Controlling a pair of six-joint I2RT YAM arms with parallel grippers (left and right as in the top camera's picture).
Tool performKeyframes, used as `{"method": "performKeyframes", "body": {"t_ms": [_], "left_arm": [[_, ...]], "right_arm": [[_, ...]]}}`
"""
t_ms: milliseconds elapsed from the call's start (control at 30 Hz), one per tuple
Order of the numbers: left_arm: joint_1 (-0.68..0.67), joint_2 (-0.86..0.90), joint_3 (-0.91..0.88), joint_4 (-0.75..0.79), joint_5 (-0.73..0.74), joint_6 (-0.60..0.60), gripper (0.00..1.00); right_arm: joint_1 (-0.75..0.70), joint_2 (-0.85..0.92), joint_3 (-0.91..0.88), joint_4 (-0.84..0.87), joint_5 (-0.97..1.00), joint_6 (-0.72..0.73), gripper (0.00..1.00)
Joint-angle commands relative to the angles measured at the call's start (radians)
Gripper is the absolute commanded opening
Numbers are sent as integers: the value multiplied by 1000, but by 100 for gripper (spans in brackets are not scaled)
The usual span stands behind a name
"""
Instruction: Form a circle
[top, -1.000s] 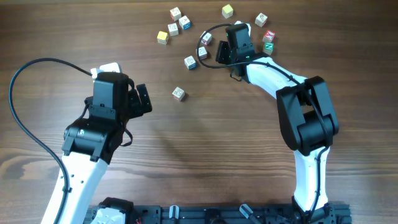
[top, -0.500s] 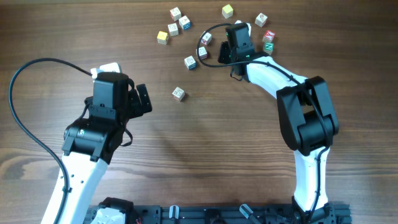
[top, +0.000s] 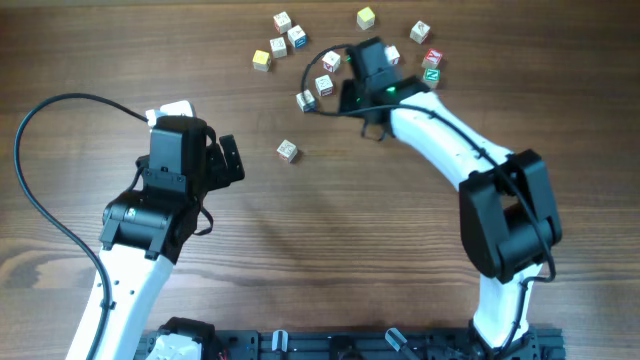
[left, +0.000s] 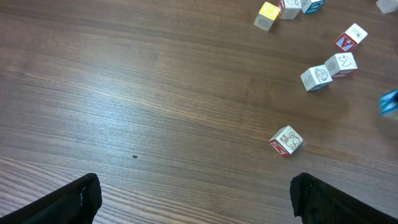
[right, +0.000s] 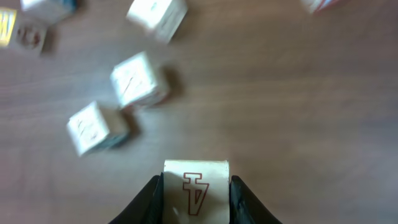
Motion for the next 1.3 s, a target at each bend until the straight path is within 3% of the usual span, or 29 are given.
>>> {"method": "performKeyframes", "body": {"t_ms": [0,267,1000,1267], "left_arm": [[8,3,0,2,-10,-13,100],[8,3,0,2,-10,-13,100],[8,3,0,2,-10,-13,100],[8,3,0,2,-10,-13,100]], "right_arm": [[60,-12,1,-28,-50,119,18],[153,20,1,-7,-47,121,19],[160,100,1,22,-84,266,19],[159,100,1,22,-99,278,25]]}}
